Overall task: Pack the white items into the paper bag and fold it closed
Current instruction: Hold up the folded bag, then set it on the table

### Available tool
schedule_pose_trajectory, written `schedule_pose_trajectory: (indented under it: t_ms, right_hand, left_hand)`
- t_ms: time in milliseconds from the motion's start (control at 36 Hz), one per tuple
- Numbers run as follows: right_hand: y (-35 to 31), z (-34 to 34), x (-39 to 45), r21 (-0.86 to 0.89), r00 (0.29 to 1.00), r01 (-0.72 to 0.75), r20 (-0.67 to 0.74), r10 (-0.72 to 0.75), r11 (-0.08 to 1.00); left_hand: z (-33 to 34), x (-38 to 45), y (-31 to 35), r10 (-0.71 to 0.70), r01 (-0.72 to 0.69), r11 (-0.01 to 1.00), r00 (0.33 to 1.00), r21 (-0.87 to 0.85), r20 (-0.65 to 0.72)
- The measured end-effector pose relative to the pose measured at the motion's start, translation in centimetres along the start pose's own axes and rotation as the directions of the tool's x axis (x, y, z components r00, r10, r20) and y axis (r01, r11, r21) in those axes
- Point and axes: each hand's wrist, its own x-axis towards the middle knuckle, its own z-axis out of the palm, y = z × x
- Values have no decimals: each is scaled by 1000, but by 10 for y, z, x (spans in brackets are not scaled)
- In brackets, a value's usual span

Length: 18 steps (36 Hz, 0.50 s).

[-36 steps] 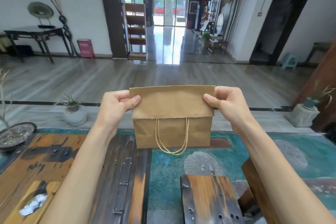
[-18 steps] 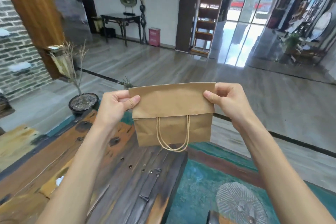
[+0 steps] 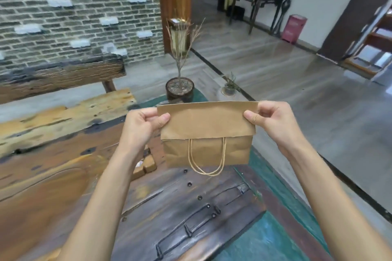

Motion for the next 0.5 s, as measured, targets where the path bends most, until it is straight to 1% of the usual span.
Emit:
schedule_pose_trajectory:
  t_ms: [83, 194, 250, 333, 417, 500]
  right_hand:
    - [10, 32, 24, 15, 994, -13, 108, 11, 1000]
    - [24, 83, 47, 12, 968, -21, 251, 18, 1000]
    - [32, 108, 57, 0, 954, -29, 298, 27, 1000]
    - [46, 141, 71, -38, 934, -36, 353, 47, 999]
    - [65, 168, 81, -115, 910, -44, 406, 87, 992]
    - [80, 189, 86, -242, 895, 25, 437, 86, 970]
  left_hand:
    - [-25, -2, -14, -24, 27, 999, 995, 35, -95]
    - [-67, -5, -42, -60, 77, 994, 975, 74, -216]
    - [-89, -4, -59, -72, 90, 994, 960, 56, -269]
    - [-110, -6, -78, -77, 97, 993, 957, 61, -279]
    - [-125, -6, -99, -96, 133, 987, 941, 94, -325]
    - [-132, -7, -117, -142, 223, 957, 916, 184, -376]
